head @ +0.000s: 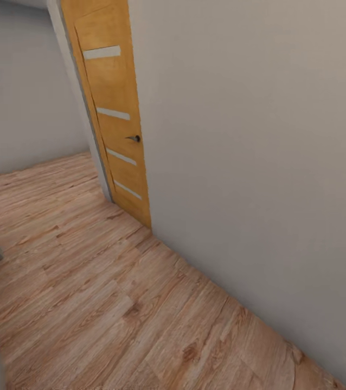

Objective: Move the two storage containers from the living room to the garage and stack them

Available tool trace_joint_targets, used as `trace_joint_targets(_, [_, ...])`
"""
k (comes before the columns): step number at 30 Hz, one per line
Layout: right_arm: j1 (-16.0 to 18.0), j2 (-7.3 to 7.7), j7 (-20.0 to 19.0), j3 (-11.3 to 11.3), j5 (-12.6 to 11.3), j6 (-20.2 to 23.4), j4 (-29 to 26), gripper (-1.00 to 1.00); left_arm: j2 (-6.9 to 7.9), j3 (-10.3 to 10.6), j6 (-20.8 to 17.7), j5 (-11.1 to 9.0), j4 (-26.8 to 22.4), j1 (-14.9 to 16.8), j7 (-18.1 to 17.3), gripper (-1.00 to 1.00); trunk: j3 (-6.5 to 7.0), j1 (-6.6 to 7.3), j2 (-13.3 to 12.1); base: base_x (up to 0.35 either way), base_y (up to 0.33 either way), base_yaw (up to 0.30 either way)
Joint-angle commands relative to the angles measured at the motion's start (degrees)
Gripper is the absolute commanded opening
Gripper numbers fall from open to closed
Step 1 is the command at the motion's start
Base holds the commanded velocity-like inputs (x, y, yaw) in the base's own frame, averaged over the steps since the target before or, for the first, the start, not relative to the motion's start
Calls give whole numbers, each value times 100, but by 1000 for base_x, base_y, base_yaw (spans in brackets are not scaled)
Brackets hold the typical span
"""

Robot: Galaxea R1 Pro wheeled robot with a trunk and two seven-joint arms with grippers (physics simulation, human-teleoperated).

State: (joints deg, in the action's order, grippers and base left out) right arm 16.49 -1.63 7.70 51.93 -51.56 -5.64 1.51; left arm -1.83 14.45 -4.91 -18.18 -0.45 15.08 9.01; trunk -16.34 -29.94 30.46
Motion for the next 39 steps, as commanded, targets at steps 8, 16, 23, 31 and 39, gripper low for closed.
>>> trace_joint_targets(8, [4, -4, -73, 46, -44, -25, 16, 100, -1, 49, -27, -52, -6, 4, 22, 100, -28, -2, 7, 0, 0, 273])
trace_joint_targets(16, [4, -4, -69, 46, -39, -25, 16, 100, -9, 56, -28, -46, -4, 4, 18, 100, -46, -2, 7, 91, 0, 256])
trace_joint_targets(23, [5, -4, -67, 46, -38, -25, 16, 100, -8, 53, -28, -46, -6, 4, 16, 100, -49, -2, 7, 309, 0, 36])
trace_joint_targets(31, [5, -4, -67, 46, -38, -25, 16, 100, -2, 50, -28, -46, -7, 4, 15, 100, -49, -2, 7, 322, 0, 1])
trace_joint_targets(39, [4, -4, -52, 46, -38, -25, 16, 100, -1, 49, -28, -46, -7, 4, 14, 100, -49, -2, 7, 322, 0, 37])
